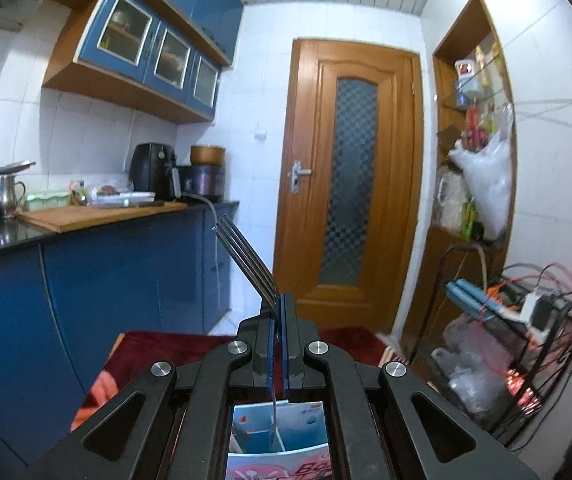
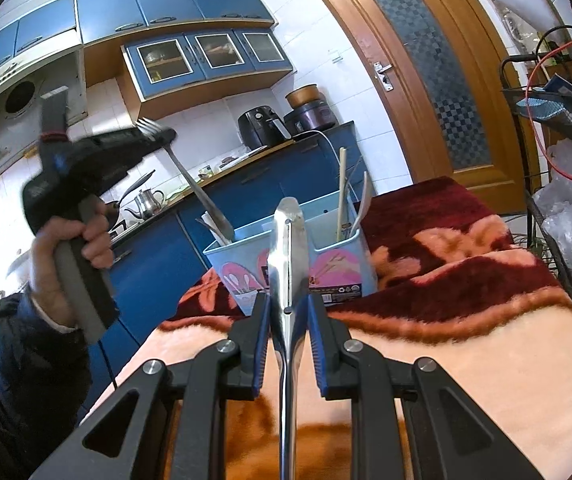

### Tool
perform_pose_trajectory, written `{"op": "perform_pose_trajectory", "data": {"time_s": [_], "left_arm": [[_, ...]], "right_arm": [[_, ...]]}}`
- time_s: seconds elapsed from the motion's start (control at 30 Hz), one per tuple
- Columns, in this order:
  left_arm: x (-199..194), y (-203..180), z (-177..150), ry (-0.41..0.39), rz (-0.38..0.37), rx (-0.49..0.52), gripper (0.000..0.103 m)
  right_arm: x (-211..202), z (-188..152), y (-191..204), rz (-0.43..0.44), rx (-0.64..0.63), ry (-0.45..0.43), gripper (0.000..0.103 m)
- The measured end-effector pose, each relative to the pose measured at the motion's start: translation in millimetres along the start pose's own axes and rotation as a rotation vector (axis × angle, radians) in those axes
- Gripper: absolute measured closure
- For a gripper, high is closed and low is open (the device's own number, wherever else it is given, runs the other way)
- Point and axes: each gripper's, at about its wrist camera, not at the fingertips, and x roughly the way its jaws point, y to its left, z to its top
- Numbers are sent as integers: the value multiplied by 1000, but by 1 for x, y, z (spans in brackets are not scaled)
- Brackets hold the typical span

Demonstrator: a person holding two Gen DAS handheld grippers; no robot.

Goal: Organize utensils
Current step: 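Carry the fork with the left tool while the right carries the knife to the caddy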

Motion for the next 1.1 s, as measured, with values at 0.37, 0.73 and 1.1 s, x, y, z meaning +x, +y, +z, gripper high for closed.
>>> {"op": "perform_pose_trajectory", "data": {"time_s": [0.37,0.73,1.1], "left_arm": [[37,11,-42,120,18,-20,101],[50,15,-66,147,0,-33,101],[57,20,-76,162,-29,-58,101]], "right_arm": [[4,32,4,-60,-101,-32,82],[52,95,16,-111,-192,-169,81],[124,120,9,-184,-197,-248,81]]}}
